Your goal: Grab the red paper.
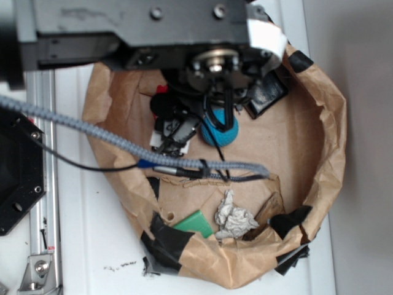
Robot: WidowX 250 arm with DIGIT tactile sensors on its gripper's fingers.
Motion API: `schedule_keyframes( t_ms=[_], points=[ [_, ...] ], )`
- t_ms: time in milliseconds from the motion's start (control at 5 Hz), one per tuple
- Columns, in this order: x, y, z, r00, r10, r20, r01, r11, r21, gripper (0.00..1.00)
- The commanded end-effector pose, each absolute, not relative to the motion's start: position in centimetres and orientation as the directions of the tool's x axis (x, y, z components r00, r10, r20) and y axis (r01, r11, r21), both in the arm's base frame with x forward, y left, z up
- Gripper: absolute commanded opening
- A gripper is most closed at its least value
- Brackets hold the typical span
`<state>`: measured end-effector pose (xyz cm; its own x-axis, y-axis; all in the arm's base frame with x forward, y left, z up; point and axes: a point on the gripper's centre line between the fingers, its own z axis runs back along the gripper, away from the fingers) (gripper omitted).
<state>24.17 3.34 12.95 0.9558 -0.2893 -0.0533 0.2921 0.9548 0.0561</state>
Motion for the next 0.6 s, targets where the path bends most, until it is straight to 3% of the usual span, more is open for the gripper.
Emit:
schedule_keyframes(
  t_ms=[0,200,400],
  points=[
    [24.4,3.9,13.9,0.959,-0.283,-0.02,0.283,0.956,0.073,1.0],
    [23.7,3.9,9.7,0.952,-0.298,-0.075,0.305,0.948,0.095,1.0],
    [23.2,3.3,8.0,0.943,-0.326,-0.068,0.33,0.942,0.062,1.0]
  ],
)
